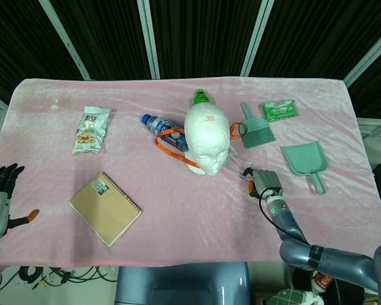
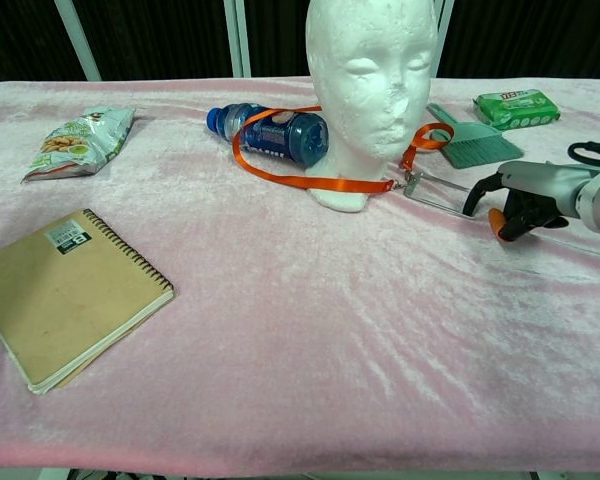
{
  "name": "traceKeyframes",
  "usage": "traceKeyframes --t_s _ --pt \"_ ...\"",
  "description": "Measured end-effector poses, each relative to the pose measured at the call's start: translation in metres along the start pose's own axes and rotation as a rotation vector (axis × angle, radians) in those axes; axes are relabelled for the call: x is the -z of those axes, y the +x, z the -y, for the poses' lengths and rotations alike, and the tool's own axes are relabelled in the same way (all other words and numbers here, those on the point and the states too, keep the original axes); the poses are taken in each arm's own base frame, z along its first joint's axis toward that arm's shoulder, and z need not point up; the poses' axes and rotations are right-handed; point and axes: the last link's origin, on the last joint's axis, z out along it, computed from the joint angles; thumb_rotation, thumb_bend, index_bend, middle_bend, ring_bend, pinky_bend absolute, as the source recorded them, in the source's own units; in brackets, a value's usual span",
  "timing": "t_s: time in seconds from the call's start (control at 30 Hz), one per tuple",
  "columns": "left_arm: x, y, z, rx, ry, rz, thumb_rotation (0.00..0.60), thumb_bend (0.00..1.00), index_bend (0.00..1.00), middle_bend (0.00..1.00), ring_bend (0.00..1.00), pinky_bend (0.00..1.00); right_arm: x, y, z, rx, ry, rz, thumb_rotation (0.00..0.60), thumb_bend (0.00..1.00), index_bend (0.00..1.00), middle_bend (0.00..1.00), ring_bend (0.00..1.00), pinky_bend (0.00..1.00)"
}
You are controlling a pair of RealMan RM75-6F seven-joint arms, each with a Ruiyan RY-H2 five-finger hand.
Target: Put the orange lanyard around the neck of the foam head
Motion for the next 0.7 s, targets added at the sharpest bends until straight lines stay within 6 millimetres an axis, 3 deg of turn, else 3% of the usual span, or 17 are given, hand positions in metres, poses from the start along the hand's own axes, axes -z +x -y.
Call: traceKeyframes --t_s 0.7 --pt "0.000 -0.003 0.002 -0.011 0.007 0.010 0.600 0.13 0.10 0.07 0.00 0.00 0.023 -0.011 0.013 -0.002 0.076 0.032 0.600 0.75 0.54 1.00 0.99 0.91"
